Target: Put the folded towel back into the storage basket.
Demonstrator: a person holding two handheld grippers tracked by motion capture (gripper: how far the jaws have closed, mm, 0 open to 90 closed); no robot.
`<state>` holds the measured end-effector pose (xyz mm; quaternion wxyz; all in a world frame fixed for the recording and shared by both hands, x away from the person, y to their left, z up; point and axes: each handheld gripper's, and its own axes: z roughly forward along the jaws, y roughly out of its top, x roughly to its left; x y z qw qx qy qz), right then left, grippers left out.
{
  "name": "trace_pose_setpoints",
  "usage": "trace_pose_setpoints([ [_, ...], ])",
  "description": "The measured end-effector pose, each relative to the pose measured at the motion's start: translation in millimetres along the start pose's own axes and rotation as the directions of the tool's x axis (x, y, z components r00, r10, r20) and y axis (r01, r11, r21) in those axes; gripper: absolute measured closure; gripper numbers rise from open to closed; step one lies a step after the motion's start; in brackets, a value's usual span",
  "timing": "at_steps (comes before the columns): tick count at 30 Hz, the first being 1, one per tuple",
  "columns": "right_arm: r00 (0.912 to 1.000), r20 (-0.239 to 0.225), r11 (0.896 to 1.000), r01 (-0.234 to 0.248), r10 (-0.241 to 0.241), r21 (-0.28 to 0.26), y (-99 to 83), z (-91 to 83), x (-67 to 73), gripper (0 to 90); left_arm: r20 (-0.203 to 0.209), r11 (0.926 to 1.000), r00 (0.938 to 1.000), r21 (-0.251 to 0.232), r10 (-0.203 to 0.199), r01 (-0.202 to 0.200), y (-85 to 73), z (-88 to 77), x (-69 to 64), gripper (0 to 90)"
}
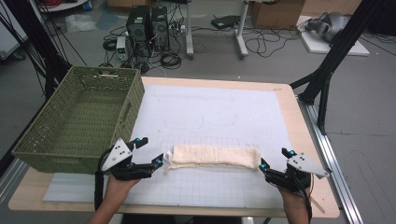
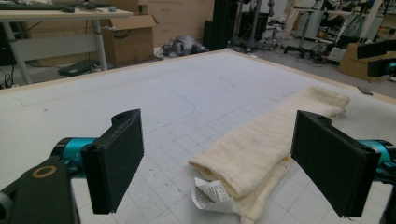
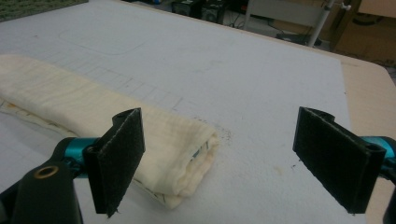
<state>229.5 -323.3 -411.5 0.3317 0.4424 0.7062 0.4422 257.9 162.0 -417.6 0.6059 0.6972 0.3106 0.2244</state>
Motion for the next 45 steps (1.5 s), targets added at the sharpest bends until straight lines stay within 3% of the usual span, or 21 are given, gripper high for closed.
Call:
trace_pose_setpoints([
  [22, 0.9999, 0.004, 1.000, -0.017, 0.017, 0.010, -2.6, -2.5, -2.8, 15.3, 0.003, 0.9999, 1.0000, 0.014, 0.000, 0.000, 0.3, 3.9, 0.4, 17.6],
  [45, 1.0000, -0.003, 1.000, -0.008, 0.008, 0.012, -3.3, -2.7, -3.7, 15.3, 0.031, 0.9996, 0.9992, 0.014, -0.027, 0.027, 15.0, 3.8, 0.0, 17.6],
])
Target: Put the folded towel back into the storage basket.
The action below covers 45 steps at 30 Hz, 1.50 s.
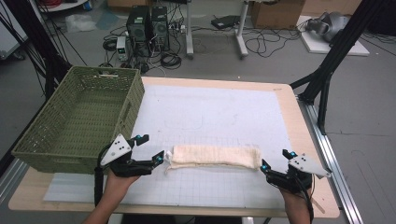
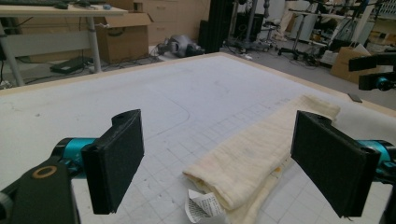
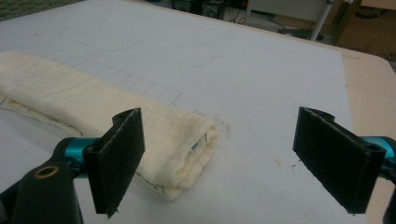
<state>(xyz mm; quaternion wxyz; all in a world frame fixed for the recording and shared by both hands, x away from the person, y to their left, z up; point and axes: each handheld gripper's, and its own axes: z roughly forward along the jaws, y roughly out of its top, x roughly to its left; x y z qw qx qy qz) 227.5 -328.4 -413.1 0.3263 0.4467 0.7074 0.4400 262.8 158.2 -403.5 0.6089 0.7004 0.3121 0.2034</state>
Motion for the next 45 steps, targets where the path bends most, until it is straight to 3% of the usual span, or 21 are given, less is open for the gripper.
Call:
trace_pose_setpoints([
  [9, 0.9999, 0.003, 1.000, -0.012, 0.012, -0.003, -0.1, -2.5, -0.7, 15.3, 0.037, 0.9987, 0.9991, 0.047, -0.020, 0.019, 10.4, 10.3, -2.5, 17.0],
  [26, 1.0000, 0.000, 1.000, -0.009, 0.009, 0.001, -1.2, -2.2, -0.4, 15.3, 0.069, 0.9947, 0.9961, 0.090, -0.055, 0.049, 23.2, 29.2, -3.5, 17.2],
  [37, 0.9999, 0.005, 1.000, -0.011, 0.011, 0.002, -2.9, -4.9, -2.3, 15.3, 0.071, 0.9812, 0.9936, 0.178, -0.089, 0.075, 20.5, 49.2, 1.9, 20.4],
  [45, 0.9999, 0.001, 1.000, -0.014, 0.014, 0.011, -3.3, -4.1, -1.7, 15.3, 0.035, 0.9630, 0.9941, 0.254, -0.102, 0.090, 10.7, 65.3, 6.4, 24.3],
])
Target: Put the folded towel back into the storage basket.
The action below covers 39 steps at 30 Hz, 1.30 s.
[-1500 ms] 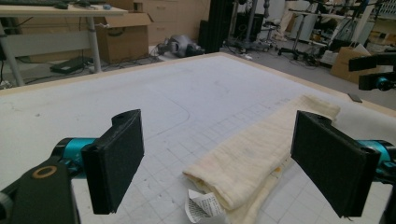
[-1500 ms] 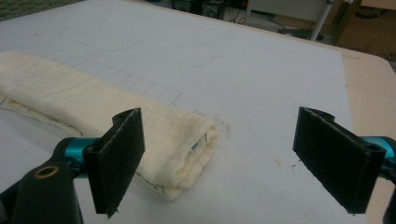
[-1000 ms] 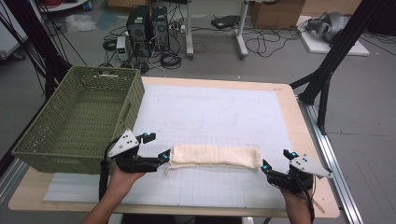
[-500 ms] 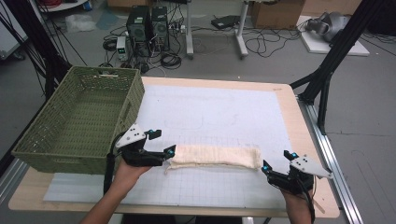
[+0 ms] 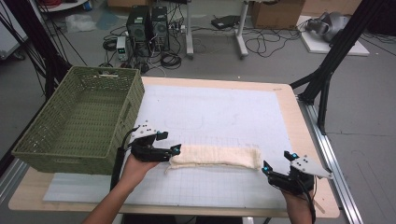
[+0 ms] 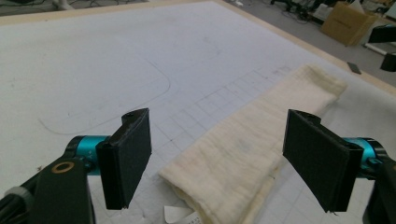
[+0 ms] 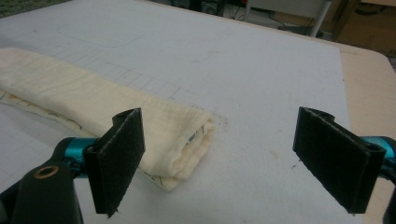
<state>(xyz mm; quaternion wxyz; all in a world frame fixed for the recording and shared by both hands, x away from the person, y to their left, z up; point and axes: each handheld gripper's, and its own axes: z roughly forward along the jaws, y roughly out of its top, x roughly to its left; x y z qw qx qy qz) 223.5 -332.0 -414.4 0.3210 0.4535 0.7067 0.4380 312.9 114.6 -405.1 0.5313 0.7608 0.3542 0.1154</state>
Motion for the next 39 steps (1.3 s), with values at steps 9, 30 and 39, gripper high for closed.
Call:
trace_pose_setpoints([
  [9, 1.0000, -0.005, 1.000, 0.007, -0.007, 0.006, -0.3, 0.9, 0.1, 15.3, -0.043, 0.9955, 0.9991, 0.095, -0.007, 0.011, -8.8, 15.2, 4.6, 25.2],
  [30, 1.0000, -0.010, 1.000, -0.001, 0.001, 0.019, -1.5, 2.2, -1.0, 15.4, -0.076, 0.9629, 0.9937, 0.263, 0.083, -0.060, -22.0, 29.1, -1.1, 34.3],
  [39, 0.9999, -0.010, 1.000, -0.004, 0.004, 0.016, -1.4, 2.3, -1.2, 15.5, -0.042, 0.9565, 0.9974, 0.289, 0.059, -0.044, -28.8, 34.1, -5.3, 40.6],
])
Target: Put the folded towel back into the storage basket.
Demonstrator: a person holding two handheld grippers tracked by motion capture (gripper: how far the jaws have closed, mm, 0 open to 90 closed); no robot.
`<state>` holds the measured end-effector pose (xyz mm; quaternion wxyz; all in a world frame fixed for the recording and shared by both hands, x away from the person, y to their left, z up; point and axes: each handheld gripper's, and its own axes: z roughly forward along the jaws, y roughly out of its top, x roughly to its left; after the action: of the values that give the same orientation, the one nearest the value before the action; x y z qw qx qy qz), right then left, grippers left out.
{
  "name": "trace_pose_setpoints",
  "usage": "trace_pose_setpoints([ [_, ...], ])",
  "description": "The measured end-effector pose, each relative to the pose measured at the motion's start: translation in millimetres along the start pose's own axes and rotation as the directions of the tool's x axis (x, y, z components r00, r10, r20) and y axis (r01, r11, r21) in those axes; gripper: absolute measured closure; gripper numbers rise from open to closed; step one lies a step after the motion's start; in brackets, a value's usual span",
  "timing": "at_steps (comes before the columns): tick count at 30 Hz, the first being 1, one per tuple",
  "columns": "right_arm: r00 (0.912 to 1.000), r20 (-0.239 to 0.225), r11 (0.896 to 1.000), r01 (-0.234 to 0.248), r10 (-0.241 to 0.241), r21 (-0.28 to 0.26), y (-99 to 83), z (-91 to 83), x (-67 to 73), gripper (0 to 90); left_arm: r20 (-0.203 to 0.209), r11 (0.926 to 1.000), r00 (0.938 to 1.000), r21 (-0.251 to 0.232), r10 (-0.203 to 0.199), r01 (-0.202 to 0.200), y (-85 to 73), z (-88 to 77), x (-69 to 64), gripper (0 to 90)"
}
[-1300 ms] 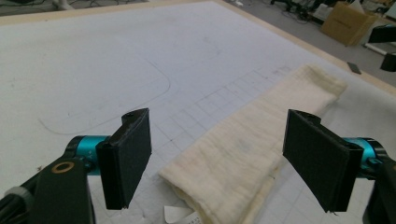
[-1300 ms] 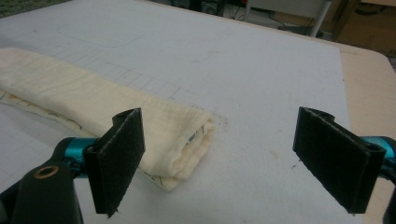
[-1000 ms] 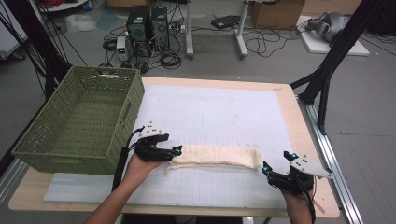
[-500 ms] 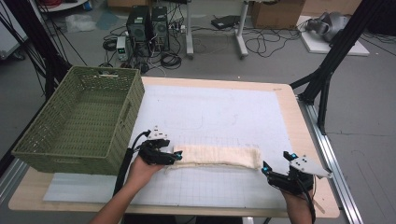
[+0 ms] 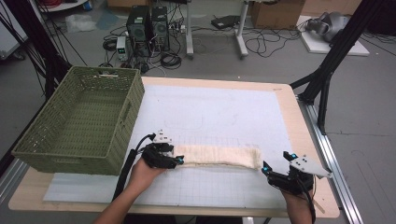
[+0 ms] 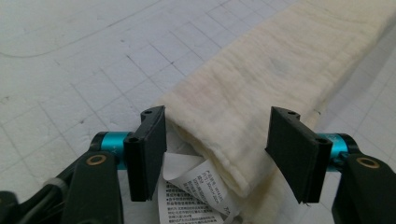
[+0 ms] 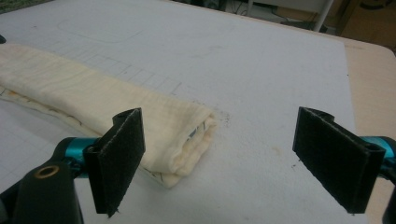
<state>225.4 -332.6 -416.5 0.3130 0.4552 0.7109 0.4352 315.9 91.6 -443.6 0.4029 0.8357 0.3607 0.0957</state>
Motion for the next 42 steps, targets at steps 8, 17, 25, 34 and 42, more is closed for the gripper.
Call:
trace_pose_setpoints([
  [8, 1.0000, 0.000, 1.000, 0.000, 0.000, 0.005, -0.1, 0.3, 0.3, 15.5, -0.022, 0.9998, 0.9997, -0.019, -0.007, 0.006, -3.4, -0.8, -3.0, 50.3],
  [17, 1.0000, 0.000, 1.000, 0.002, -0.002, 0.009, -0.4, 0.7, 0.2, 15.5, 0.022, 0.9994, 0.9997, -0.032, -0.011, 0.011, -3.6, -0.5, -7.7, 76.4],
  [25, 0.9998, -0.011, 1.000, -0.015, 0.016, 0.005, -0.6, 0.7, -0.4, 16.8, 0.025, 0.9946, 0.9997, -0.103, -0.006, 0.008, -3.5, -8.4, -8.9, 80.4],
  [34, 0.9984, -0.034, 0.999, -0.043, 0.044, 0.018, -1.9, 6.7, 0.1, 18.1, 0.068, 0.9763, 0.9976, -0.215, -0.010, 0.025, -3.5, -20.5, -5.8, 80.4],
  [42, 0.9966, -0.062, 0.996, -0.050, 0.055, 0.077, -2.8, 25.6, 3.6, 17.0, 0.089, 0.9680, 0.9960, -0.251, 0.006, 0.016, -3.2, -23.8, -7.0, 80.4],
])
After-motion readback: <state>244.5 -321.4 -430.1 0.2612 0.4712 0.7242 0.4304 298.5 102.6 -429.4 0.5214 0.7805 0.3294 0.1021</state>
